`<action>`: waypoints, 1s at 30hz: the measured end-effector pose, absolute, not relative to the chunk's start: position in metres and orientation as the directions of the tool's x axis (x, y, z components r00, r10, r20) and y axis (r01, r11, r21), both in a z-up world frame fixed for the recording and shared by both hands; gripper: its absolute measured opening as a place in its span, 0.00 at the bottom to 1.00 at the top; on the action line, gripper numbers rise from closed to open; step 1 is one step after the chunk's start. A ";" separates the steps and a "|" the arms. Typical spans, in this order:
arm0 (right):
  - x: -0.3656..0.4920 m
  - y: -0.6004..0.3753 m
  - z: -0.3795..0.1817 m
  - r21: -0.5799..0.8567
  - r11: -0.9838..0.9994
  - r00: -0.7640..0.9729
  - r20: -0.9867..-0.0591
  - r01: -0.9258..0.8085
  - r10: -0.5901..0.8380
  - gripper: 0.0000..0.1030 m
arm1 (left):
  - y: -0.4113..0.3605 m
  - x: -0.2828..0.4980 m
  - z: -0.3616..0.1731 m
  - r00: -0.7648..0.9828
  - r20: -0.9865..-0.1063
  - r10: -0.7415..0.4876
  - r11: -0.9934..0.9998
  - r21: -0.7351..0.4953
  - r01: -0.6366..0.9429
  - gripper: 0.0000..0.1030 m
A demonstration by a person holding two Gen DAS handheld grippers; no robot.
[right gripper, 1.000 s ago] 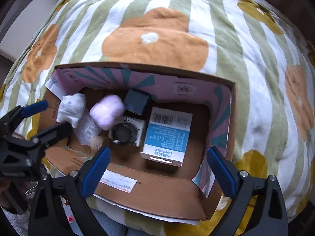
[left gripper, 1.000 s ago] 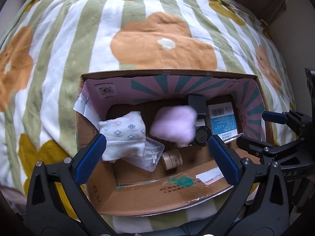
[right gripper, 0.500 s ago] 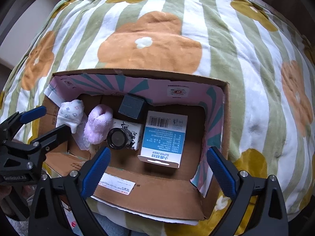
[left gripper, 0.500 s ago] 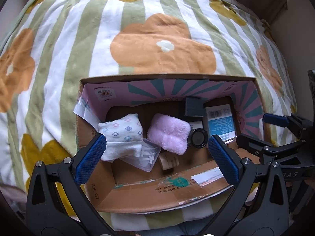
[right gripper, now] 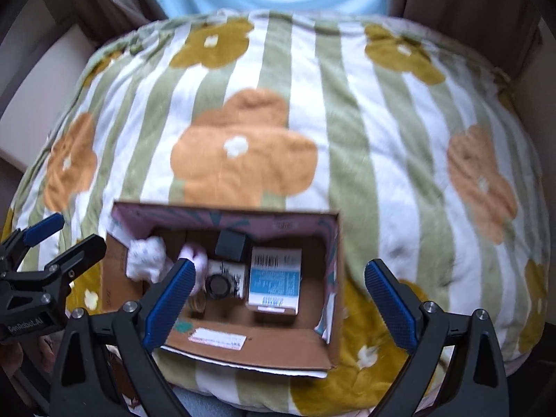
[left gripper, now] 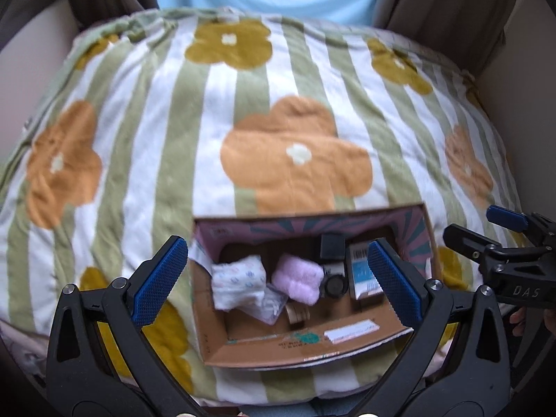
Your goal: Organize objects
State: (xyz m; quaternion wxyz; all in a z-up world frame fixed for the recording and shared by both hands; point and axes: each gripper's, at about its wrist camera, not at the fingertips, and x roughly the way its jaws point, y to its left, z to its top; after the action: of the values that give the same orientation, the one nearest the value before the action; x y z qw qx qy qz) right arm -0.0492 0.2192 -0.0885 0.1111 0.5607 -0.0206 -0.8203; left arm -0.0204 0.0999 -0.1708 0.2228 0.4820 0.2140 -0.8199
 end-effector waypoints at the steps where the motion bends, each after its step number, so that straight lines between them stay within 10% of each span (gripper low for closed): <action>1: -0.051 0.220 -0.084 0.158 -0.975 -0.356 -0.912 0.157 -0.205 0.94 | 0.096 -0.018 -0.163 -0.445 -0.880 -0.167 -0.805 -0.138 0.576 1.00; 10: -0.070 0.225 -0.055 0.161 -0.980 -0.409 -0.892 0.115 -0.195 0.94 | 0.051 0.002 -0.078 -0.483 -0.847 -0.223 -0.795 -0.129 0.593 1.00; 30: -0.096 0.220 -0.047 0.144 -0.986 -0.438 -0.883 0.089 -0.168 0.94 | 0.021 -0.005 -0.073 -0.483 -0.846 -0.227 -0.795 -0.125 0.593 1.00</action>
State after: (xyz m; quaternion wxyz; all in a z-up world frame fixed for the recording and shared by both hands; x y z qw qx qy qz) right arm -0.0956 0.2204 -0.0466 0.0758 0.5249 -0.0377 -0.8470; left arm -0.0046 0.0205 -0.0726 0.2453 0.4453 0.2057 -0.8362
